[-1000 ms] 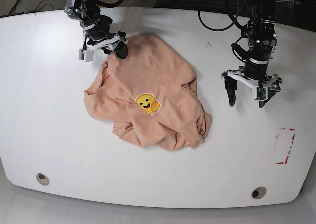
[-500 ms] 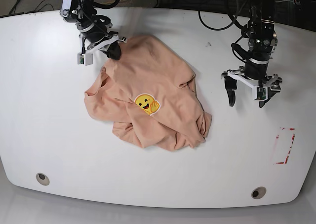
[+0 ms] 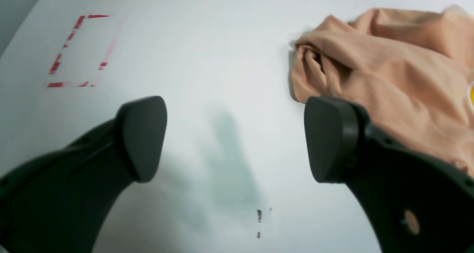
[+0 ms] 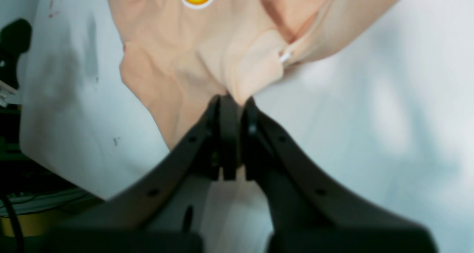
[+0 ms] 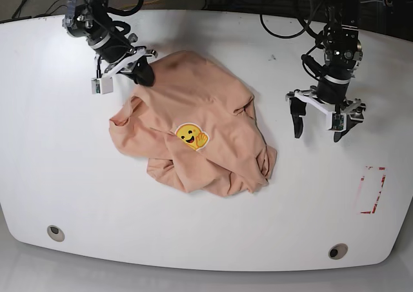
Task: Layout the t-shirt on the table in an organized manner, then fold the t-shirt properly
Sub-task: 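Grasp the shirt edge with the right gripper near the collar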
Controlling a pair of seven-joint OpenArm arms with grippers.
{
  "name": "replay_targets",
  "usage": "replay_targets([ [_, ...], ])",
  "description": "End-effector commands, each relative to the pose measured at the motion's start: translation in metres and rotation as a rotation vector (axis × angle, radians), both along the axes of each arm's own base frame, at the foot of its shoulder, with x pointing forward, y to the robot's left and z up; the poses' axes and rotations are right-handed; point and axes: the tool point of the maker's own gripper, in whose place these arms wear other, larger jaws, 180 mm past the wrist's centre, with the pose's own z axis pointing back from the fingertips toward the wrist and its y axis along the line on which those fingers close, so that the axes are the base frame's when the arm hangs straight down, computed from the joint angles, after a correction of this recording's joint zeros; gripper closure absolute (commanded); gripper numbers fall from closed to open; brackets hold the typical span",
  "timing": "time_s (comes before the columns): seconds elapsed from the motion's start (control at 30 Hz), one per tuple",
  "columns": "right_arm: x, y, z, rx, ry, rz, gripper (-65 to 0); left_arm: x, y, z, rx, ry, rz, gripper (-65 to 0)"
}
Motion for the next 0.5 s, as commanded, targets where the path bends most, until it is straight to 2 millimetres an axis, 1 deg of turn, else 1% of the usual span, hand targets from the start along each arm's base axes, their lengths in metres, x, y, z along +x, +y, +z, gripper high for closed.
replay_targets([
  [0.0, 0.015, -0.001, 0.023, 0.035, -0.083, 0.012, 0.0, 0.005, -0.008, 0.016, -0.003, -0.056, -0.047, -56.0],
  [0.07, 0.022, -0.007, 0.033, 0.049, -0.113, 0.007, 0.0, 0.004, -0.016, 0.016, -0.004, -0.054, -0.089, -56.0],
  [0.13, 0.028, -0.014, 0.039, 0.052, -0.133, -0.003, 0.0, 0.003, -0.021, 0.016, -0.008, -0.055, -0.117, -55.9],
  [0.2, 0.033, -0.016, 0.044, 0.055, -0.151, -0.009, 0.0, 0.003, -0.025, 0.016, -0.011, -0.055, -0.138, -55.9],
  [0.33, 0.047, -0.028, 0.056, 0.02, -0.197, -0.013, 0.0, 0.008, -0.038, 0.021, -0.016, -0.071, -0.182, -55.9],
  [0.47, 0.059, -0.034, 0.068, -0.003, -0.239, -0.004, 0.0, 0.01, -0.04, 0.024, -0.017, -0.078, -0.191, -55.9],
])
